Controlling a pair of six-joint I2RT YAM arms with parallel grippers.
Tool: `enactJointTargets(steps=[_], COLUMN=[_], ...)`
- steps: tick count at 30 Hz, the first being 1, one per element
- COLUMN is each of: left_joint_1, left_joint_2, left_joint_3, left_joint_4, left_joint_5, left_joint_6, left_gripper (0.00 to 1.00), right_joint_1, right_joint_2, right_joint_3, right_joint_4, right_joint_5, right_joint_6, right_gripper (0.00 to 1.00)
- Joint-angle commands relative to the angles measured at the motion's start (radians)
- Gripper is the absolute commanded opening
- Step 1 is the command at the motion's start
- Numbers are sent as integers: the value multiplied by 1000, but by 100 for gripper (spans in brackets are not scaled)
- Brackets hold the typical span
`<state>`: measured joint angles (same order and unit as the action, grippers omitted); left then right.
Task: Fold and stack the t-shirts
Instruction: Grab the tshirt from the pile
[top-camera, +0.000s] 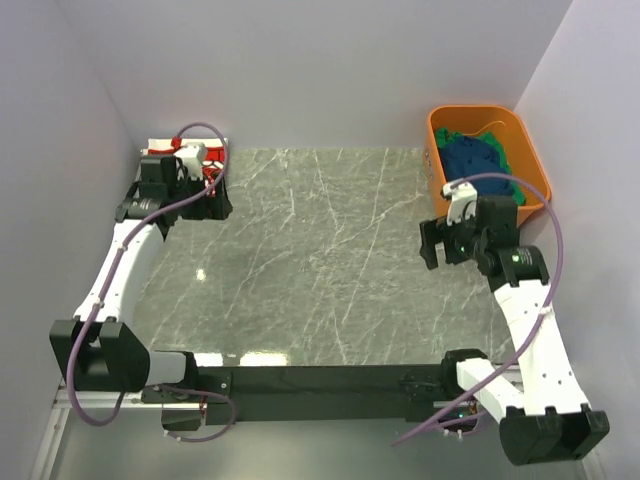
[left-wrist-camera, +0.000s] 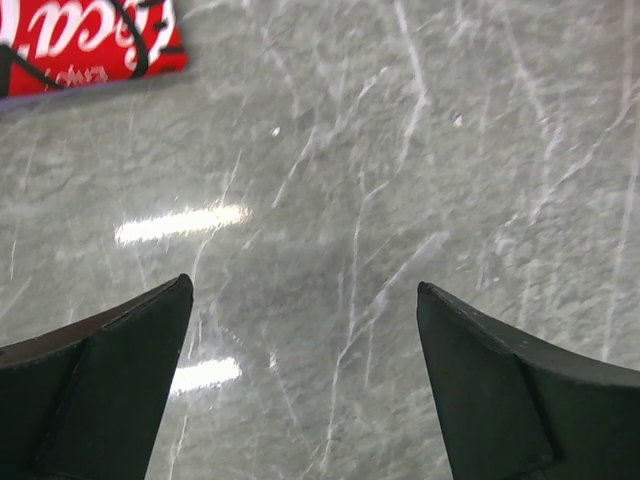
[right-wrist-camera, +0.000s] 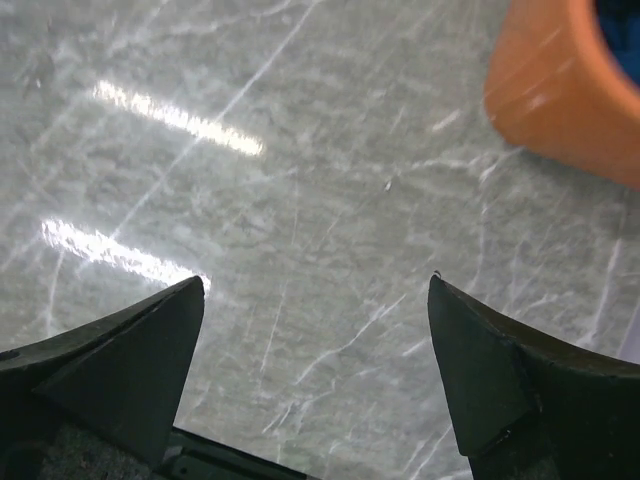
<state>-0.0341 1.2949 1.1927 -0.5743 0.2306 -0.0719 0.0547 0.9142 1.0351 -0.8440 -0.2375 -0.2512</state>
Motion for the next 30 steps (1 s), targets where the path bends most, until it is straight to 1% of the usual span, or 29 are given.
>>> enactJointTargets(steps=[1, 3, 5, 6, 7, 8, 9, 10, 11, 12, 15, 16, 17, 19, 21, 23, 30], left_joint_1=[0, 0, 0, 0, 0, 0, 0, 0, 0, 0, 2, 3, 8, 13, 25, 33, 126], left_joint_2=[38, 55, 87, 101, 134, 154, 190, 208, 222, 248, 289, 300, 308, 331, 354, 368, 437], left_joint_3=[119, 177, 238, 263, 310, 333, 355, 392, 409, 416, 438, 444, 446, 452, 455, 456, 479], left_joint_4=[-4, 23, 39, 44, 42, 36, 27, 21, 18, 17, 27, 30, 34, 37, 34, 30, -24], left_joint_5=[88, 104, 96, 89, 88, 102, 110, 119, 134, 138, 157, 164, 167, 168, 179, 191, 243], left_joint_6=[-19, -26, -51, -58, -63, -66, -69, -74, -83, -88, -97, -95, -92, -92, -91, -83, -72], left_gripper=[99, 99, 99, 99, 99, 99, 99, 99, 99, 100, 99, 99, 99, 99, 99, 99, 99], right_joint_1=[-29, -48, -101, -116, -131, -172, -194, -219, -260, -279, -303, -302, -302, -303, -305, -303, -303], right_joint_2=[85, 135, 227, 309, 352, 400, 493, 541, 592, 692, 864, 893, 919, 1006, 1089, 1136, 1325], right_joint_3=[159, 218, 308, 345, 427, 474, 571, 623, 678, 786, 931, 968, 983, 1040, 1089, 1106, 1187], right_joint_4=[31, 48, 75, 79, 80, 85, 86, 89, 86, 83, 63, 75, 94, 98, 98, 111, 163], right_joint_5=[0, -5, -11, -16, -19, -31, -48, -65, -84, -98, -88, -70, -47, -10, 4, 27, 133], right_joint_6=[24, 26, 29, 38, 46, 58, 90, 113, 150, 167, 182, 176, 164, 148, 138, 130, 89], right_gripper=[99, 98, 99, 98, 98, 98, 97, 97, 93, 90, 81, 80, 75, 71, 70, 69, 65])
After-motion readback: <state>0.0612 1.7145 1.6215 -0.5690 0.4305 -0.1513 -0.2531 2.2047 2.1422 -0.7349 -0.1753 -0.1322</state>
